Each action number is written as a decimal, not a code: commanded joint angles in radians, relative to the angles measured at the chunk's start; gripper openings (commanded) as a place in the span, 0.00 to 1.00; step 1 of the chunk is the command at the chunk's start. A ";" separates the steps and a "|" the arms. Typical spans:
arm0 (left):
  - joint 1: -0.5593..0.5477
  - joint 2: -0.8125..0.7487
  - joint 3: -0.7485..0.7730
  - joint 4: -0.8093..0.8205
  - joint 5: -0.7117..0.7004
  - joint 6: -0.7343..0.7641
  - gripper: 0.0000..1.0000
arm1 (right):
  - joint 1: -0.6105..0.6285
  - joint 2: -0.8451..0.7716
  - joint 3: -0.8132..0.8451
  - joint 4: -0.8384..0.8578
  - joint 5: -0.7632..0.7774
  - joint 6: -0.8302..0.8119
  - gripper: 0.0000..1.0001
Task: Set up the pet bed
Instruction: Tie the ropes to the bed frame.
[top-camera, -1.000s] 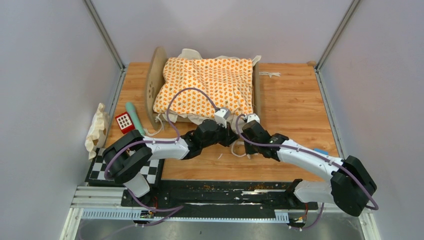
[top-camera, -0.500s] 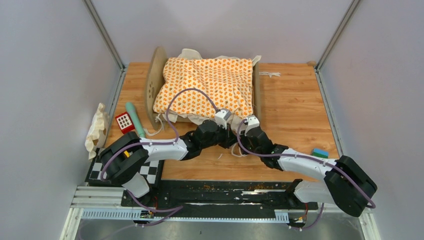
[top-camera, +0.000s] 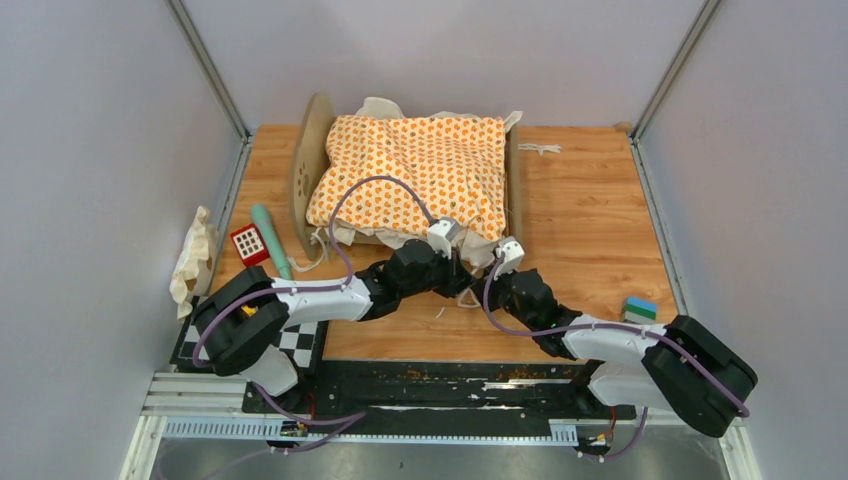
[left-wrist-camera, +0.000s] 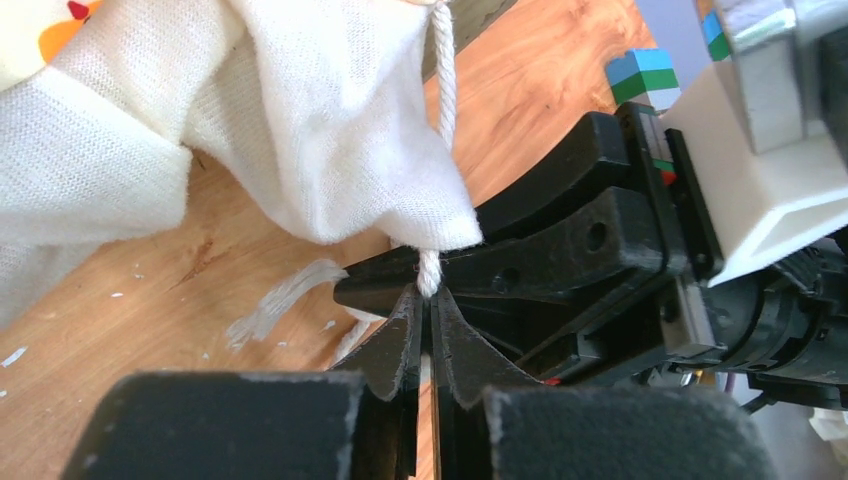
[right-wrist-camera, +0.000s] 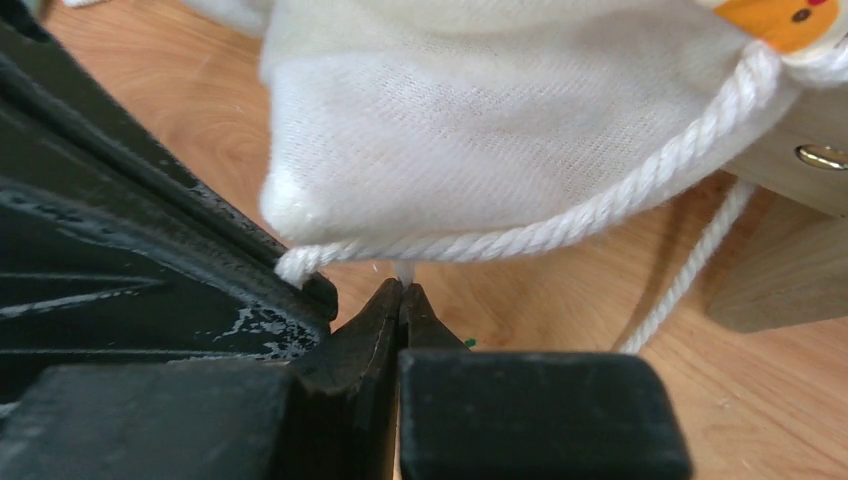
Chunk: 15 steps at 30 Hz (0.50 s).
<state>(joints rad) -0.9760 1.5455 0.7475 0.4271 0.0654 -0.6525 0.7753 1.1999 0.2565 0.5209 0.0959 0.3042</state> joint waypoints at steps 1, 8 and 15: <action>-0.006 -0.043 0.006 -0.012 -0.021 -0.004 0.10 | -0.002 0.006 -0.025 0.218 -0.061 -0.030 0.00; -0.010 -0.103 -0.002 -0.060 -0.037 -0.002 0.39 | -0.004 0.009 -0.032 0.279 -0.126 -0.046 0.00; -0.013 -0.170 -0.008 -0.104 -0.032 0.002 0.45 | -0.003 0.034 -0.026 0.314 -0.135 -0.054 0.00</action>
<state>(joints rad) -0.9825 1.4380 0.7452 0.3313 0.0429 -0.6525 0.7712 1.2148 0.2203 0.7547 -0.0044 0.2649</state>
